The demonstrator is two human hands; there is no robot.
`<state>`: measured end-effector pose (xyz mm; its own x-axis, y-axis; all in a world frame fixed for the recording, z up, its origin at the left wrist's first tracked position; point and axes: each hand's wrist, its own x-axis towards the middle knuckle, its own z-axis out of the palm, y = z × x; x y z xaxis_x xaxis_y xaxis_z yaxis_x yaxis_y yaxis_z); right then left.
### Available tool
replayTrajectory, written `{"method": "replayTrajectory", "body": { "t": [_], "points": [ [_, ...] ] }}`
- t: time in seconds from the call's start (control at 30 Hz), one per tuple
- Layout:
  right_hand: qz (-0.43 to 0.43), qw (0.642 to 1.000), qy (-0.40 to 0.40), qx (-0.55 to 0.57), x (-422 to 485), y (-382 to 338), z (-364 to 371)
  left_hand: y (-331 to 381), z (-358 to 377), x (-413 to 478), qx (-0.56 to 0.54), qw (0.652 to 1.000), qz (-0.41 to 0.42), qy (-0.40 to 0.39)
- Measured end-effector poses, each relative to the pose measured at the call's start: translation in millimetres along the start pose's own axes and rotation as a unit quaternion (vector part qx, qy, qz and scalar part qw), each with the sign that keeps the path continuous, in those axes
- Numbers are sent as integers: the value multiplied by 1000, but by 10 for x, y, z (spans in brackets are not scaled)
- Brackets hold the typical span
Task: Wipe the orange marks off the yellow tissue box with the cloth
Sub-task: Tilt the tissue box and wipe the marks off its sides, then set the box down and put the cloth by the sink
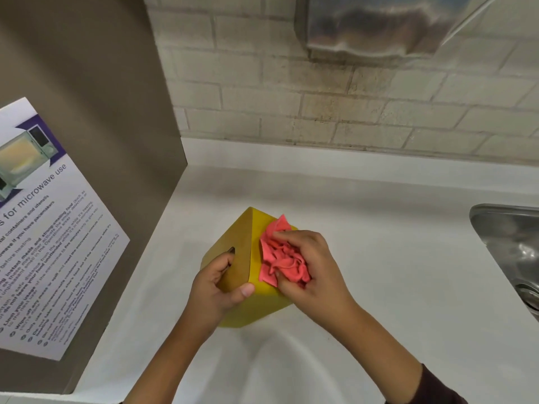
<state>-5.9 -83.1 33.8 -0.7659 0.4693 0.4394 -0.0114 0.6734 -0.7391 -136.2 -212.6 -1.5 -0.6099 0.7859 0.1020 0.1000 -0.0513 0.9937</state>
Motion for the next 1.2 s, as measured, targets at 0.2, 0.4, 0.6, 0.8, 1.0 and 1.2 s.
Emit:
{"method": "replayTrajectory", "body": {
  "t": [0.2,0.4,0.6,0.8,1.0,1.2],
  "points": [
    [16,999,-8,34,-287,-21,32,34,-97,36,50,999,4,2],
    [99,988,-52,105,-425,28,11,28,-261,34,160,986,40,-22],
    [231,960,76,136,-555,331,44,2,-454,-21,248,966,15,-72],
    [269,947,133,118,-673,476,10,-195,-321,-180,447,890,-25,-82],
    [267,948,134,113,-779,467,51,-267,-245,-225,469,878,-8,-96],
    [270,952,107,99,-861,396,42,-108,-223,-64,383,921,72,9]
  ]
}}
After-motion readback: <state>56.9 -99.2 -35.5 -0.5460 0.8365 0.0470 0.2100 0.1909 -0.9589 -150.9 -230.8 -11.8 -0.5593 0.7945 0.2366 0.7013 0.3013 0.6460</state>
